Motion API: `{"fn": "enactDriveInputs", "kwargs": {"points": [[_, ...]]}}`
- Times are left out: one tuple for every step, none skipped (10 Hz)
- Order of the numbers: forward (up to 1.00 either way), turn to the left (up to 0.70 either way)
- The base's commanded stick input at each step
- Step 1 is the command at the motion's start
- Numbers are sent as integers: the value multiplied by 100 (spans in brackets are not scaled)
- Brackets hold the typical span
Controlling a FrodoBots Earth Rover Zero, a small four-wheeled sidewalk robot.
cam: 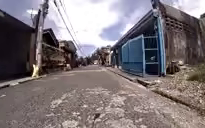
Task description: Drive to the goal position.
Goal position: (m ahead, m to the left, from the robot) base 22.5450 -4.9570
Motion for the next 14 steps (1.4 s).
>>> {"fn": "enactDriveInputs", "kwargs": {"points": [[70,27],[70,27],[70,27],[70,27],[70,27],[70,27],[70,0],[70,0],[70,0],[70,0],[70,0],[70,0],[70,0],[70,0]]}}
